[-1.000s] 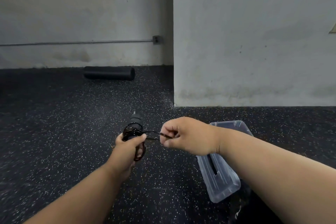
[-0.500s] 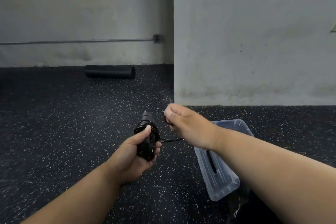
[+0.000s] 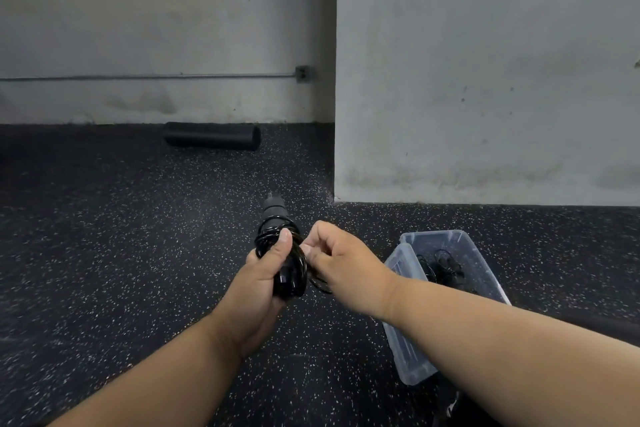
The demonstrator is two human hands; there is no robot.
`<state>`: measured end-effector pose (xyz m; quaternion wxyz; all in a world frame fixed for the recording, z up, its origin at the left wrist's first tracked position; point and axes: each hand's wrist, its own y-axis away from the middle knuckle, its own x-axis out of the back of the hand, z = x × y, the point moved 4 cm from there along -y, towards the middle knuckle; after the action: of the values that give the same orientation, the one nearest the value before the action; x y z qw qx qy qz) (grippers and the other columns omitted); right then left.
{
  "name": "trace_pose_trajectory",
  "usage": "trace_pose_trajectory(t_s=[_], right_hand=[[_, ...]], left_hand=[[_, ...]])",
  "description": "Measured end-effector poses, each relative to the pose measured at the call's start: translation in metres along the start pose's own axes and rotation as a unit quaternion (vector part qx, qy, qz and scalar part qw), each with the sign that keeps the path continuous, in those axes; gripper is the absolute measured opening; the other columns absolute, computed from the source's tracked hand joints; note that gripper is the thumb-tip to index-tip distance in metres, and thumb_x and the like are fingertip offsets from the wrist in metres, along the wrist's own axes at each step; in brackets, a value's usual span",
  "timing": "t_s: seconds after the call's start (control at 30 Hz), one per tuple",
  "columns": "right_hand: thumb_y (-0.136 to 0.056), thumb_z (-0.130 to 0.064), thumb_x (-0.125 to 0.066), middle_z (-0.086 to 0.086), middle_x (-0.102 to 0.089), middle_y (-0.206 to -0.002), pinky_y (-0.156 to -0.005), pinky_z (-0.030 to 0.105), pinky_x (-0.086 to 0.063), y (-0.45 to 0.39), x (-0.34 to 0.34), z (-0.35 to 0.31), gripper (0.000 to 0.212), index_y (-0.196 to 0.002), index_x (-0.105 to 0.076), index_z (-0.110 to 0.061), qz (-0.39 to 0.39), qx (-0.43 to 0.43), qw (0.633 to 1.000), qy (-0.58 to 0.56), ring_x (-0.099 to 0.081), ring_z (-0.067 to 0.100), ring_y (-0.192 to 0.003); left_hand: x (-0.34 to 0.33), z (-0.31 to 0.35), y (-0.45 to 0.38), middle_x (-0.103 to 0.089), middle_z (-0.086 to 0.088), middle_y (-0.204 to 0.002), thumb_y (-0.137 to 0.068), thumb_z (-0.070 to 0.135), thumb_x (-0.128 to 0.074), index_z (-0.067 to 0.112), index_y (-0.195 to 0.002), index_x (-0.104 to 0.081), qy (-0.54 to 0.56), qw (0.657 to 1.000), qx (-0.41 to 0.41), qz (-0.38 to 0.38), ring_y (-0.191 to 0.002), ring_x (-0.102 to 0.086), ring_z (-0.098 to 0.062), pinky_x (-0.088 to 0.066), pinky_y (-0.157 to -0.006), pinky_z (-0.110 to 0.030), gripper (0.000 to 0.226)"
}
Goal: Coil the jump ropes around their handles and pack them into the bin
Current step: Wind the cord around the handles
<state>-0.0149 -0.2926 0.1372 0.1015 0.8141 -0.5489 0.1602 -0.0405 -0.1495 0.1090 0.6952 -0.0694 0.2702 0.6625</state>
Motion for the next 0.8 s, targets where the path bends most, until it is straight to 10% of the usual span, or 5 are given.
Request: trace_pose_trajectory(t_s=[0.13,0.4,0.8], right_hand=[[-0.102,-0.025,-0.067,-0.006,-0.051,-0.063,-0.053,0.027,-0.036,-0.001,-0.005,0.008,0.016,-0.090,-0.070,-0.014,0.041,-0.020,0.996,-0.079,-0.040,0.008,-0.055],[-0.110,-0.030,-0.036,-0.012,-0.051,-0.069,-0.063,0.034,-0.042,0.014,-0.011,-0.011,0.027,-0.090,-0.054,-0.025,0.077,0.139,0.979,0.131,-0.050,0.014,-0.067],[-0.088,-0.031,-0.061,-0.007,-0.049,-0.065,-0.057,0.036,-0.041,0.008,-0.012,-0.011,0.025,-0.070,-0.052,-0.016,0.112,0.232,0.951,0.171,-0.048,0.014,-0.063]], left_hand=[[0.007,-0.001,-0.002,-0.071,-0.020,-0.130,-0.095,0.049,-0.073,0.008,-0.146,-0.045,-0.037,0.998,-0.020,0.038,-0.117,-0.072,-0.030,-0.061,-0.083,-0.034,0.072],[0.019,-0.003,-0.009,-0.073,-0.015,-0.126,-0.063,0.072,-0.086,0.017,-0.137,-0.048,-0.099,0.992,-0.061,0.057,-0.119,-0.071,-0.033,-0.052,-0.107,-0.058,0.100],[0.012,-0.001,-0.005,-0.066,-0.026,-0.136,-0.091,0.049,-0.070,0.003,-0.147,-0.046,-0.008,0.999,-0.034,0.012,-0.125,-0.067,-0.037,-0.060,-0.095,-0.042,0.076]])
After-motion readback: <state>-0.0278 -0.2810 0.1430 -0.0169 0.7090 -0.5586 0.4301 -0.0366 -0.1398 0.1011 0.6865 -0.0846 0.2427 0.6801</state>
